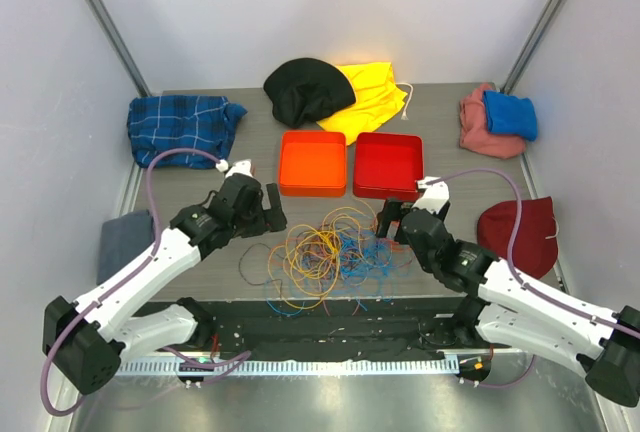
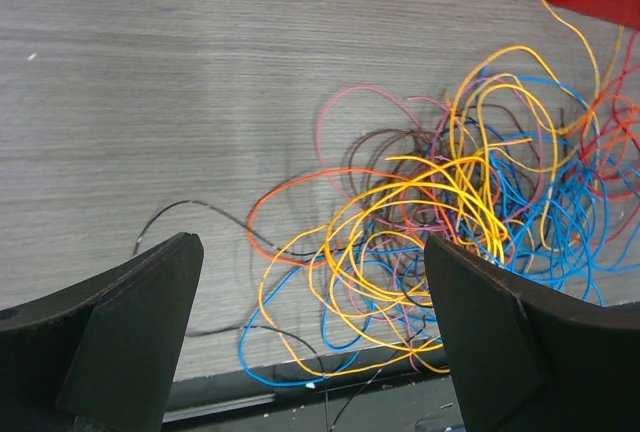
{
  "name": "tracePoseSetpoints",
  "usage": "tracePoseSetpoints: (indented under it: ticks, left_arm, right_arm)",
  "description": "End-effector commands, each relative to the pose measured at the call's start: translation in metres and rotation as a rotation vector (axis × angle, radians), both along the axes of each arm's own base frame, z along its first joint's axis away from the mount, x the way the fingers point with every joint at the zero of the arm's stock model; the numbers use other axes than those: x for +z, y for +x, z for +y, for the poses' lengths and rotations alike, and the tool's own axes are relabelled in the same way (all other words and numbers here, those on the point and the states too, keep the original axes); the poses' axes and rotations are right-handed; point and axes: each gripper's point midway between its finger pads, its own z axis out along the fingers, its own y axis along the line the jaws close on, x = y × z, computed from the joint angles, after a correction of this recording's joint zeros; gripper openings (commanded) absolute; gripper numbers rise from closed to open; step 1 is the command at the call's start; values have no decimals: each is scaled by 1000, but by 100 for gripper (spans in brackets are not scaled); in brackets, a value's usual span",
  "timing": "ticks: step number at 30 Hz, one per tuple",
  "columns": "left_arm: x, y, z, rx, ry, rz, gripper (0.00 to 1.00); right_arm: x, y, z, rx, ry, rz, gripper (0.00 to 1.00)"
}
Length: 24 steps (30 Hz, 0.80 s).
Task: Untangle the cables
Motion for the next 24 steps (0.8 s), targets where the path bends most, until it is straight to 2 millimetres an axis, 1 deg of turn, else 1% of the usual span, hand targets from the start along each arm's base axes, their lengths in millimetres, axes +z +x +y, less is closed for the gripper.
tracePoseSetpoints:
  ticks: [1,4,5,7,9,12,16,17,18,19,20,21,22,23,24]
  left_arm:
    - [-6,9,-18,-100,-15,-24,100]
    - [-18,10,-22,-122,12,-4,99]
    - [-26,7,-25,-138,22,8,98]
    - [-27,9,-29,-147,17,-12,98]
    - [-33,10,-28,-144,36,-1,98]
    - [-37,12,-30,-145,48,10,97]
    - [-45,18,-38,-152,76,24,95]
    - [-55,20,-39,-152,97,48,93]
    - [-57,23,-40,-137,104,53,93]
    - [-60,26,-41,-130,115,56,89]
    - [-65,29,-42,-126,124,62,83]
    - [-68,33,-44,-114,131,71,82]
    - [-70,35,-45,-107,135,74,78]
    - [-69,39,-47,-100,129,62,77]
    - [-68,41,-48,-95,124,57,68]
  right_arm:
    - [21,8,9,2,35,-42,100]
    - [19,8,9,6,31,-38,100]
    - [19,7,9,7,32,-39,100]
    - [17,7,7,7,26,-38,100]
    - [16,6,7,5,25,-36,100]
    - [15,5,6,8,26,-40,100]
    - [13,5,4,9,16,-41,100]
    - [14,5,3,6,15,-42,100]
    - [13,4,3,7,15,-40,100]
    - [13,4,2,5,11,-40,100]
    - [15,3,1,3,17,-42,100]
    - [16,3,0,0,15,-45,100]
    - [16,1,-6,-16,3,-43,100]
    - [18,1,-9,-31,12,-48,100]
    - [22,-1,-13,-36,24,-63,100]
